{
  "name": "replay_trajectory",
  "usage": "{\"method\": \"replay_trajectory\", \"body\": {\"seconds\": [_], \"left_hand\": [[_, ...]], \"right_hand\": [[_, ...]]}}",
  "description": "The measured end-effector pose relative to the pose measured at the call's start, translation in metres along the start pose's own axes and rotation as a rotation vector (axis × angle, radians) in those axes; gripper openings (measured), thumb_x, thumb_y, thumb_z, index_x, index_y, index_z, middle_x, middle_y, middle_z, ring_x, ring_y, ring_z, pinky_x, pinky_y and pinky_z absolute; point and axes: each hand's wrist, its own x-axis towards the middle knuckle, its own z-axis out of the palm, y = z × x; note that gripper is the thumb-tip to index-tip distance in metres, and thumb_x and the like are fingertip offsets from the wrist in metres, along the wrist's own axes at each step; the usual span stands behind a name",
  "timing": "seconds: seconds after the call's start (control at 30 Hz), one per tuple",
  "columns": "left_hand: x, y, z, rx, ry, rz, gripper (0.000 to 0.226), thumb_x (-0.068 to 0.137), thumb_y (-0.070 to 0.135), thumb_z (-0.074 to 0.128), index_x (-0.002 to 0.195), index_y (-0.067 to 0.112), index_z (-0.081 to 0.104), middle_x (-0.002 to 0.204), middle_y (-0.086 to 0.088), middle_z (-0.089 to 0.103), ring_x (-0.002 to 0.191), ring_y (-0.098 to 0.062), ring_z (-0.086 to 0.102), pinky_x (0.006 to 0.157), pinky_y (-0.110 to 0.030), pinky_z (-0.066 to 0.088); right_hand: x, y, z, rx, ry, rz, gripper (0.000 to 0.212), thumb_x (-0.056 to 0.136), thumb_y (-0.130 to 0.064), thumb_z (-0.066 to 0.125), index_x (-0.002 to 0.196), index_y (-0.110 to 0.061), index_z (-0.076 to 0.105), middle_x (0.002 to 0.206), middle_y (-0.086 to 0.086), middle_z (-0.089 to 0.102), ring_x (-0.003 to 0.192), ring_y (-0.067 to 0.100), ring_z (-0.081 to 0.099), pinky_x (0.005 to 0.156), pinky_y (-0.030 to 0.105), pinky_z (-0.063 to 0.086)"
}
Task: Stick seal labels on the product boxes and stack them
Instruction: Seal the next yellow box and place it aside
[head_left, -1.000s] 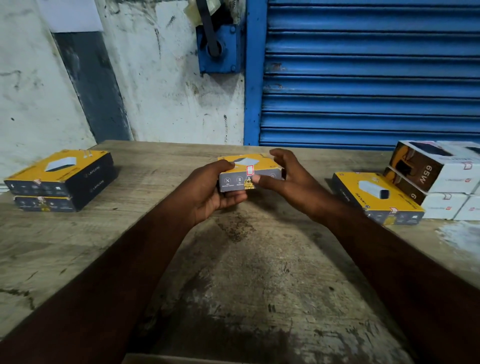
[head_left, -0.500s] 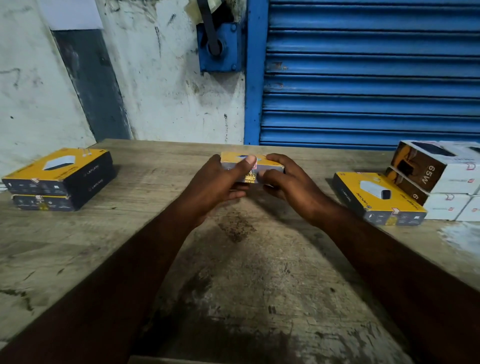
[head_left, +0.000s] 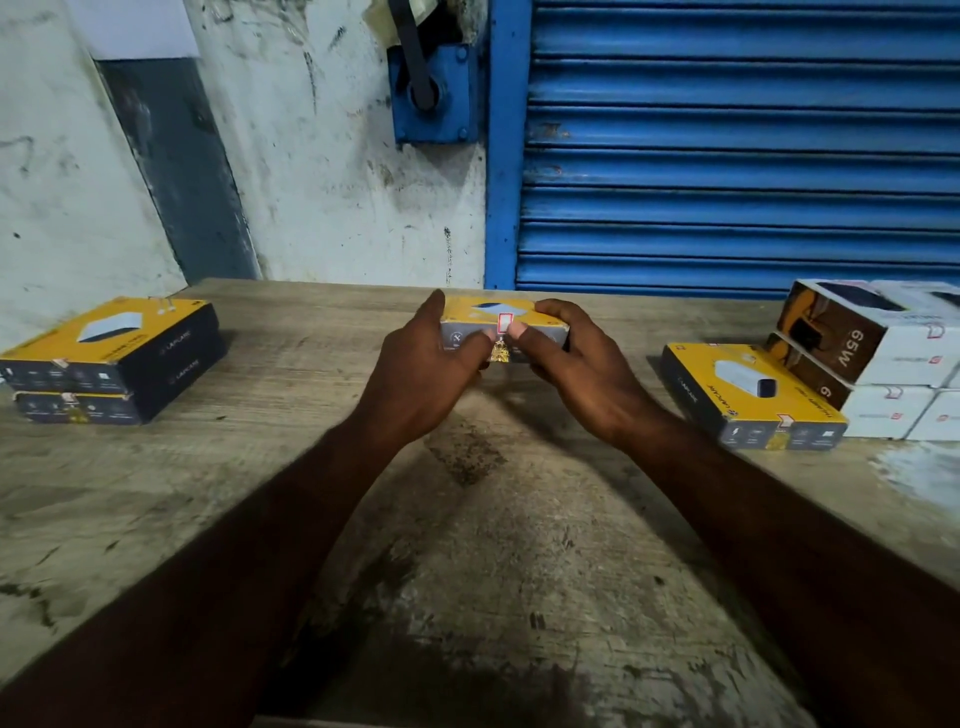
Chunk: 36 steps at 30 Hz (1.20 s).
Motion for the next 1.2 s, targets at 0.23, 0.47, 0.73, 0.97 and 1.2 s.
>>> {"method": "replay_trajectory", "body": {"seconds": [0.23,0.47,0.73,0.97,1.2], "left_hand": [[-0.002,0.002,0.004,-0.265,-0.067,-0.040,0.060,0.103,0.006,0.048,0.158,0.012,0.024,0.123,-0.005,0.052,0.092,-0.010,0.066,0.091,-0.039,0.059],[-0.001,-0.003,0.004,-0.307,-0.047,-0.049,0.057,0.103,0.007,0.046,0.157,0.012,0.027,0.116,0.002,0.056,0.100,-0.016,0.065,0.097,-0.049,0.055],[0.000,-0.003,0.007,-0.336,-0.052,-0.019,0.063,0.102,0.019,0.055,0.157,0.015,0.026,0.110,0.013,0.057,0.101,-0.014,0.066,0.093,-0.045,0.058],[0.000,-0.010,0.008,-0.141,0.047,0.030,0.111,0.068,0.072,0.071,0.157,0.022,0.027,0.121,0.007,0.062,0.107,-0.013,0.068,0.094,-0.043,0.057],[0.000,-0.009,0.008,-0.128,0.048,0.069,0.108,0.067,0.065,0.064,0.158,0.020,0.026,0.109,0.008,0.064,0.102,-0.022,0.070,0.090,-0.049,0.058]], "right_hand": [[0.003,-0.004,-0.004,-0.147,0.106,-0.062,0.056,0.094,-0.044,0.067,0.142,-0.018,0.050,0.109,-0.008,0.062,0.084,-0.012,0.056,0.065,-0.003,0.039],[0.001,-0.004,-0.005,-0.131,0.070,-0.081,0.060,0.094,-0.046,0.065,0.145,-0.018,0.047,0.117,-0.002,0.064,0.094,0.005,0.062,0.077,0.010,0.048],[0.002,-0.004,-0.005,-0.170,0.068,-0.099,0.058,0.095,-0.038,0.067,0.145,-0.017,0.046,0.115,-0.003,0.064,0.095,0.007,0.062,0.077,0.007,0.047],[-0.001,-0.005,-0.005,-0.010,0.010,-0.086,0.062,0.092,-0.035,0.063,0.147,-0.016,0.044,0.117,-0.003,0.064,0.103,0.006,0.063,0.095,0.026,0.049],[-0.001,-0.001,-0.003,-0.013,0.036,-0.121,0.056,0.097,-0.031,0.065,0.147,-0.016,0.044,0.118,-0.005,0.063,0.102,0.005,0.062,0.093,0.022,0.048]]}}
